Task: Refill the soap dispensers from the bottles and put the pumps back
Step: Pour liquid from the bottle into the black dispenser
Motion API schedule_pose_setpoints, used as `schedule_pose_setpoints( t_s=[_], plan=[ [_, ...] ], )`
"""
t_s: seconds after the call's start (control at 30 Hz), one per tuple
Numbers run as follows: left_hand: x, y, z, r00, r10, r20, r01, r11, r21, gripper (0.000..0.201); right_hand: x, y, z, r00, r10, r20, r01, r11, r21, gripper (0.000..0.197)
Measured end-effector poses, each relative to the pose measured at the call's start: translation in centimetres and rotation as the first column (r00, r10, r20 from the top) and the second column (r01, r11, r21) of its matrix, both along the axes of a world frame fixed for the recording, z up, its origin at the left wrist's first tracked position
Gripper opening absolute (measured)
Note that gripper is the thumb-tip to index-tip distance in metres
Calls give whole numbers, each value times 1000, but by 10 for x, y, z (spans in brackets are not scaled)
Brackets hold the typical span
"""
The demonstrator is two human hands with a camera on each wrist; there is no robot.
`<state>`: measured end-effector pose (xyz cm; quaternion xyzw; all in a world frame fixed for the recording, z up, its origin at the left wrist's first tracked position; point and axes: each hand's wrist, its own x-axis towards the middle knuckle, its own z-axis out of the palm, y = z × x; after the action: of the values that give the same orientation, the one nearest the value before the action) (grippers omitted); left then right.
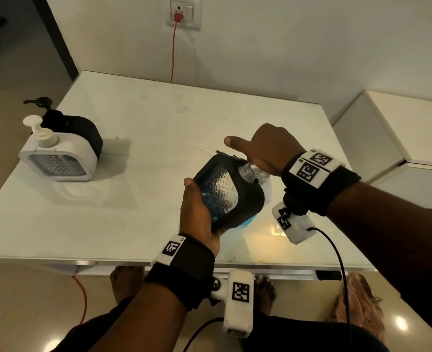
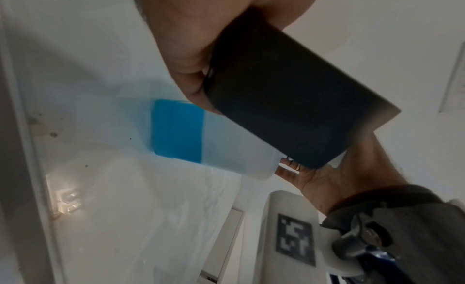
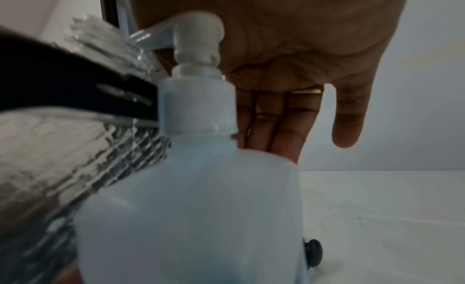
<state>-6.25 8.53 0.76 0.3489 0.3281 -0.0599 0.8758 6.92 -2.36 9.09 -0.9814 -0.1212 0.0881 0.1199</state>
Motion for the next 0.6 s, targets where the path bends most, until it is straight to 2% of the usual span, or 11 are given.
schedule_pose_setpoints(
  t_s=[0.07,0.2,0.27,0.37,0.43,0.53,0.6],
  plan=[
    [-1,0,0,1000,0,1,0,1000,7,59,1,0,1,999,9,-31,-9,1000,17,79],
    [-1,0,-1,1000,-2,4,2,1000,7,60,4,-2,8,987,52,-152,-41,996,78,109],
    [0,-1,-2,1000,4,-2,-4,1000,12,59,1,-3,8,986,44,-162,-31,996,84,107],
    [0,0,0,1000,6,-6,-6,1000,14,59,-1,-1,5,996,37,-82,-37,999,3,87],
    [-1,0,1,1000,-1,-4,1,1000,12,59,0,-1,0,997,55,-49,-57,998,-30,89],
    [-1,0,0,1000,4,-7,-3,1000,13,60,-1,-2,-1,1000,9,-27,-9,1000,27,88],
    [0,1,1,1000,7,-13,-7,1000,17,60,-2,-1,2,998,26,-58,-22,997,73,105]
  ],
)
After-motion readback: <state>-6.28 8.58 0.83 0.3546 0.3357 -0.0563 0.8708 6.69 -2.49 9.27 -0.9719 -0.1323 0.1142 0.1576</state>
